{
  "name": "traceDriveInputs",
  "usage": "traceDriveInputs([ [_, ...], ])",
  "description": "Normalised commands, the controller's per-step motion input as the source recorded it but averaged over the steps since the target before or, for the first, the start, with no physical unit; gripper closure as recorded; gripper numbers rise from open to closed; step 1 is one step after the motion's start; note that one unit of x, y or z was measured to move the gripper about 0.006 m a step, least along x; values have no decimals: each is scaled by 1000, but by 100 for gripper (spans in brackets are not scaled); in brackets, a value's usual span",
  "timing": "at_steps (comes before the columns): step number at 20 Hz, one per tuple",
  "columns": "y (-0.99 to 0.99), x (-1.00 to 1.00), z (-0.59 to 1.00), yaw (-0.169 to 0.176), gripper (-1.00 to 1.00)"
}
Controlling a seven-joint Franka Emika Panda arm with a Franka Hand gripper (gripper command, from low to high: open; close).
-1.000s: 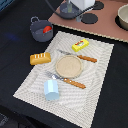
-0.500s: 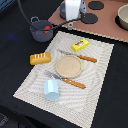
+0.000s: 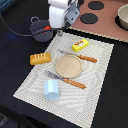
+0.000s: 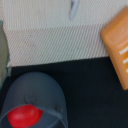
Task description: Interact with the objects in diverse but meaningful ways.
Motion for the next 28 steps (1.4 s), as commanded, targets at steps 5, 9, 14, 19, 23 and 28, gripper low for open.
traceDriveInputs([
  [5,-219,-966,65,-43,-100],
  [9,-55,-987,-1,-48,-100],
  [14,-48,-792,-213,-70,-100],
  [19,-30,-666,-255,-61,-100],
  [23,-85,-86,-254,-40,-100],
  [28,-1,-106,-278,-33,-100],
])
